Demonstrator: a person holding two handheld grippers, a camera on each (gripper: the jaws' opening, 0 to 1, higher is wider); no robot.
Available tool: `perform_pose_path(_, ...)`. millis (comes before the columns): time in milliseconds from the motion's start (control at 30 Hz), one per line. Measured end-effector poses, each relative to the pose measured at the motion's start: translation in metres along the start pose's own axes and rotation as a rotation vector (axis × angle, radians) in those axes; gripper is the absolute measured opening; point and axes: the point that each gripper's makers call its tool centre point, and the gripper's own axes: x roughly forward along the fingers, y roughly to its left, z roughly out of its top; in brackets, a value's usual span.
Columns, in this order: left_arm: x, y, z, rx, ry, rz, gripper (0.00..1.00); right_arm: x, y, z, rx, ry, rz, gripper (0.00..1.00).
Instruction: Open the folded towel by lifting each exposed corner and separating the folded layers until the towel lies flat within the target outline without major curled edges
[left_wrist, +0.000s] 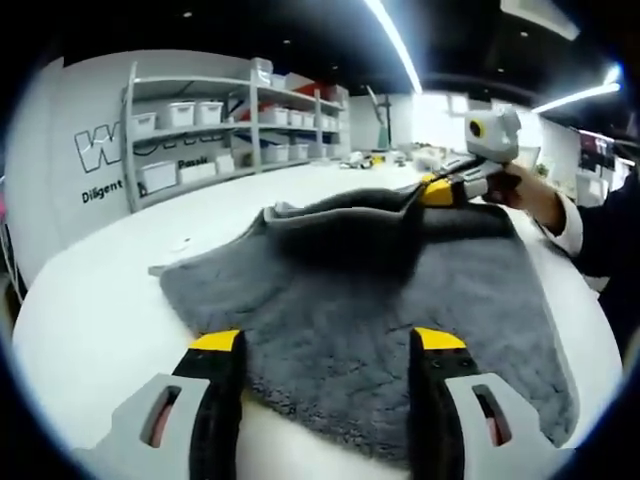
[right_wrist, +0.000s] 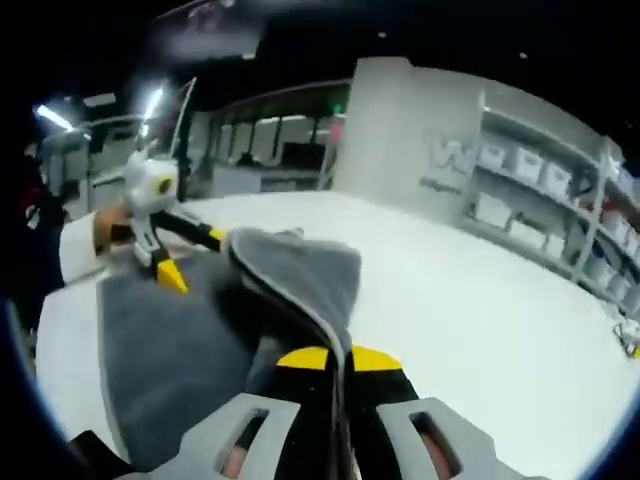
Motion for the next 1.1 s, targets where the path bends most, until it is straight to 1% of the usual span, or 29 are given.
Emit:
perform_pose_path(67,0.001,0.001,0.0,-0.004,0.004,0.005,0.68,-0.003,-0.009,-0.001,0.009,-0.006,-0.021,0.0)
perform_pose_path(133,0.002,0.006,0.002,-0.004,0.005,0.006,0.68,-0.006,-0.012,-0.002,0.014,-0.013,-0.037,0.0)
perform_pose_path(200,0.003,0.008,0.001,-0.004,0.008,0.008,0.68,-0.008,-0.019,-0.006,-0.001,-0.003,-0.061,0.0)
perform_pose_path(367,0.004,0.013,0.003,-0.006,0.017,0.015,0.68,-0.009,-0.034,-0.011,0.016,-0.009,-0.087,0.0)
perform_pose_path(400,0.004,0.014,0.004,-0.005,0.019,0.017,0.68,-0.007,-0.044,-0.012,0.024,-0.01,-0.095,0.0)
perform_pose_path(633,0.003,0.01,0.004,-0.009,0.019,0.021,0.68,-0.013,-0.055,-0.019,0.044,-0.016,-0.135,0.0)
perform_pose_path(767,0.003,0.01,0.004,-0.011,0.015,0.02,0.68,-0.019,-0.057,-0.028,0.06,-0.01,-0.151,0.0)
perform_pose_path(867,0.002,0.005,0.003,-0.01,0.013,0.02,0.68,-0.023,-0.059,-0.03,0.076,-0.014,-0.157,0.0)
perform_pose_path(900,0.001,0.001,0.002,-0.011,0.013,0.02,0.68,-0.024,-0.06,-0.031,0.078,-0.015,-0.161,0.0)
perform_pose_path(1000,0.0,-0.002,0.002,-0.013,0.014,0.02,0.67,-0.024,-0.062,-0.035,0.099,-0.014,-0.163,0.0)
perform_pose_path(1100,0.001,-0.003,0.001,-0.022,0.009,0.019,0.67,-0.024,-0.062,-0.043,0.127,-0.003,-0.163,0.0)
